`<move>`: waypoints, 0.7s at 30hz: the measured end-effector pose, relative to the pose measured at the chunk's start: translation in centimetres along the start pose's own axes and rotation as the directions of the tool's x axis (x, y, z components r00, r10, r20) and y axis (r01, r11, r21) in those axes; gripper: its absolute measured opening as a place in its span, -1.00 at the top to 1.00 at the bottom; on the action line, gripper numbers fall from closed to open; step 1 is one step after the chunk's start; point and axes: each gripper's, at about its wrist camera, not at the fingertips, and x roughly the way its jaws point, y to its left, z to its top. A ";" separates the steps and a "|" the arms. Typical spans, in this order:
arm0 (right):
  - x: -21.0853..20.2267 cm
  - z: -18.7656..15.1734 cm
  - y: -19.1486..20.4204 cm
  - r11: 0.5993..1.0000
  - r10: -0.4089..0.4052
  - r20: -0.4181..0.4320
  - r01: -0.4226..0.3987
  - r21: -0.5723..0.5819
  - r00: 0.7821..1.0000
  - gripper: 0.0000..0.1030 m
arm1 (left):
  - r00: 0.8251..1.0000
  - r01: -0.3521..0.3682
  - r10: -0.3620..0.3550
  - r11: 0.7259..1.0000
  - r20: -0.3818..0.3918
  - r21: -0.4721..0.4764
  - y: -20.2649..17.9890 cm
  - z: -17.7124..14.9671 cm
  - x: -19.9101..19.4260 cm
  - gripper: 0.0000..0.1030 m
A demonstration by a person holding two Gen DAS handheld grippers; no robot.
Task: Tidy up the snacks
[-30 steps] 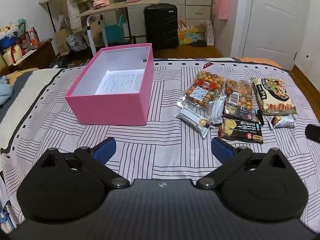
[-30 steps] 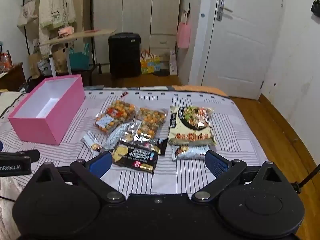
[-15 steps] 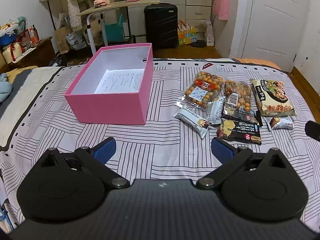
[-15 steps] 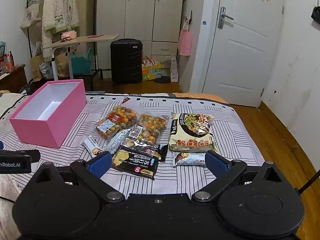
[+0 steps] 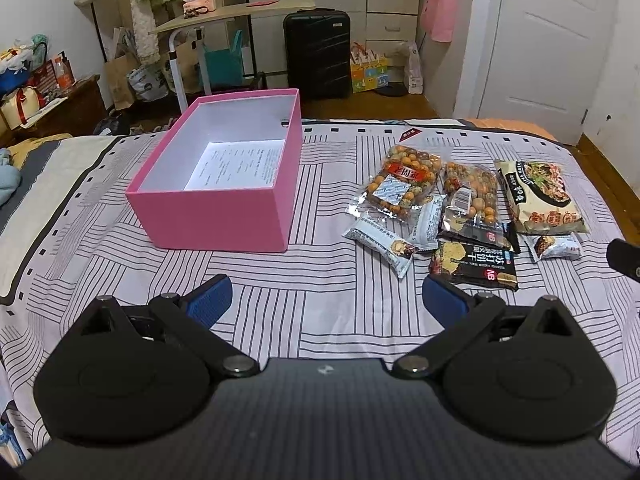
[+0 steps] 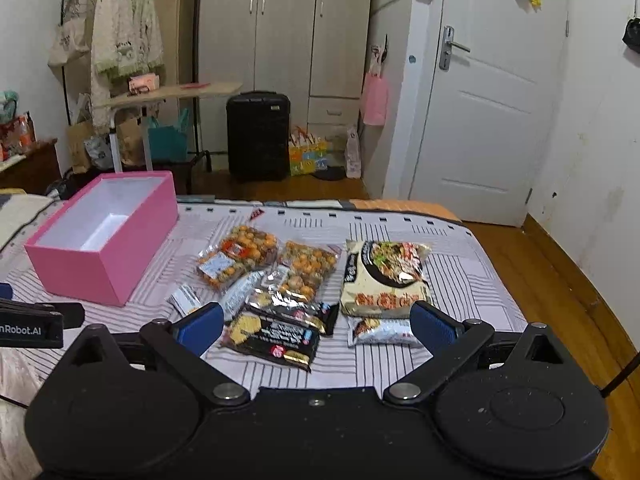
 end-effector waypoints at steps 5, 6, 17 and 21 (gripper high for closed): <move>0.8 0.2 -0.9 0.999 0.040 0.094 -0.038 -0.028 0.995 -0.96 | 0.999 0.028 -0.029 0.999 0.039 0.029 -0.2 1.0 -0.4 -1.00; 1.5 0.1 -1.2 0.999 0.047 0.097 -0.045 -0.028 0.994 -0.96 | 0.998 0.039 -0.040 0.999 0.044 0.030 -0.2 1.4 -0.3 -1.00; 12.7 -4.8 -3.6 0.945 0.323 -0.082 -0.315 0.089 0.943 -0.79 | 0.956 0.285 -0.275 0.953 -0.102 0.102 -4.1 3.5 8.6 -0.79; 15.5 -6.8 -2.9 0.934 0.358 -0.109 -0.354 0.055 0.927 -0.75 | 0.935 0.339 -0.318 0.932 -0.157 0.127 -6.6 3.2 12.3 -0.49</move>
